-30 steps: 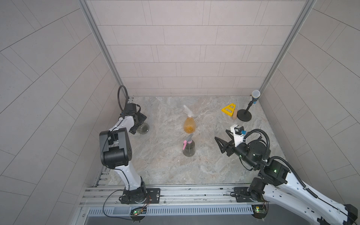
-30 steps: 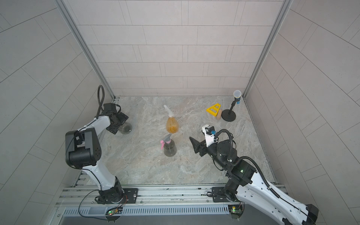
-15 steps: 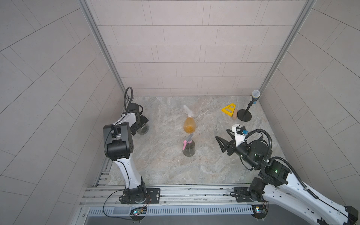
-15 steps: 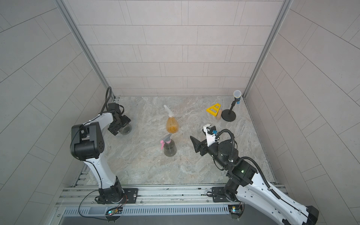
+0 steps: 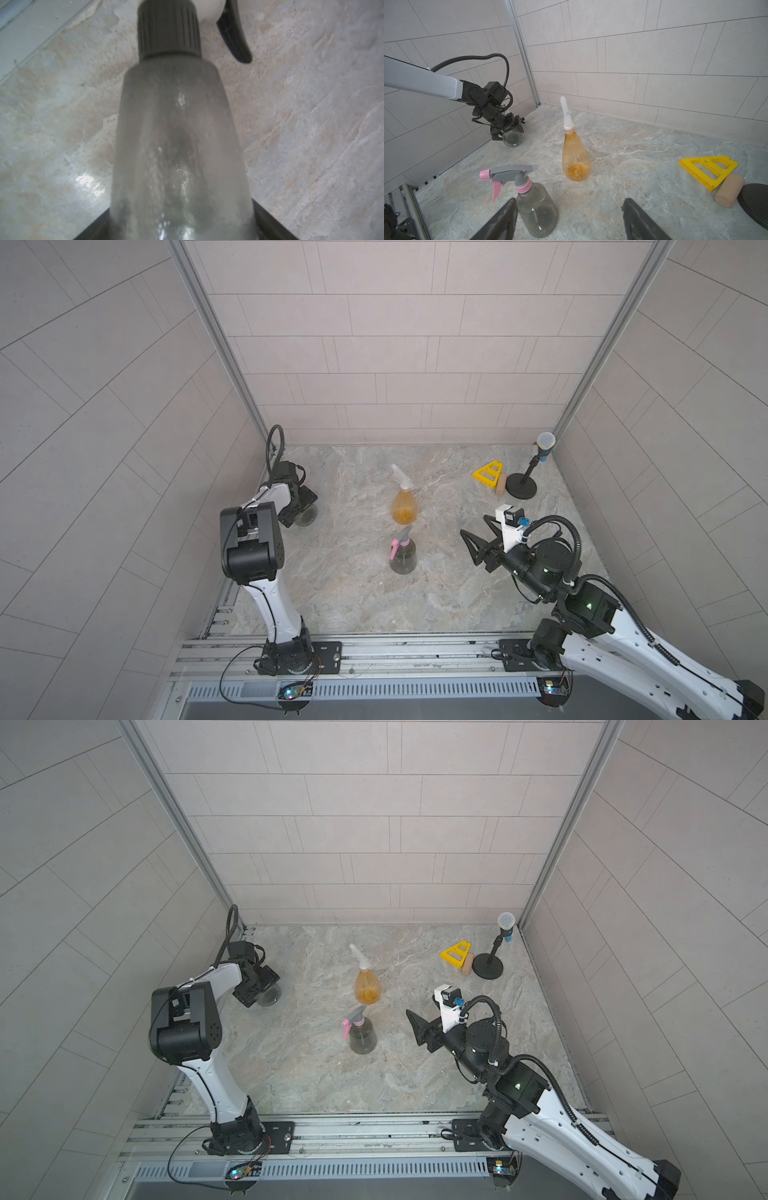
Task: Attach spray nozzles to spray bottles
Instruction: Pick up the spray bottle from the center of the board.
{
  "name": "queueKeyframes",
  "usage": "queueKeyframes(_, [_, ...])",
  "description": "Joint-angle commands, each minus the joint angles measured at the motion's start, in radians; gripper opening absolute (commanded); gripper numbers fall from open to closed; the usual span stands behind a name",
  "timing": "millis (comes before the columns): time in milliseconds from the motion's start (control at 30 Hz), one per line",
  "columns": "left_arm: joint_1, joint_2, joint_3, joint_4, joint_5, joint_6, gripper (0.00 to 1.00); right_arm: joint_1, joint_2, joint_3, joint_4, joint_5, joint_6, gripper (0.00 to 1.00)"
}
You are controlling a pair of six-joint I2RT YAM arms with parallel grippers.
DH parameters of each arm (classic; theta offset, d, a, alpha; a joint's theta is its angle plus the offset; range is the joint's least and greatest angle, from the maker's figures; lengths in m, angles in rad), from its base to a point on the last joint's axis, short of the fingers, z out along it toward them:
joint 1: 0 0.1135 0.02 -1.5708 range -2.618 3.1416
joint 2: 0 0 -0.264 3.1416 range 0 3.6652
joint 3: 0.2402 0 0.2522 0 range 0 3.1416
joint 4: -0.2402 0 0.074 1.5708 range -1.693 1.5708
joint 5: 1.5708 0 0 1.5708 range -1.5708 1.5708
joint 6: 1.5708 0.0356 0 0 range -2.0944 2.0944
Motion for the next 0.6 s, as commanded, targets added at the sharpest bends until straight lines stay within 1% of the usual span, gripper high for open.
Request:
queueKeyframes(0, [0.002,0.011,-0.058,0.029,0.017,0.021,0.9,-0.007,-0.011,-0.012,0.01,0.013,0.013,0.8])
queueKeyframes(167, [0.01,-0.018,-0.07,0.062,0.084,0.033,0.85,-0.011,-0.017,-0.011,0.008,0.021,0.013,0.8])
queueKeyframes(300, [0.016,-0.038,-0.072,0.066,0.107,0.045,0.81,-0.013,-0.017,-0.012,0.007,0.027,0.015,0.8])
queueKeyframes(567, [0.035,-0.094,-0.077,0.068,0.146,0.057,0.8,-0.021,-0.015,-0.009,0.007,0.02,0.016,0.8])
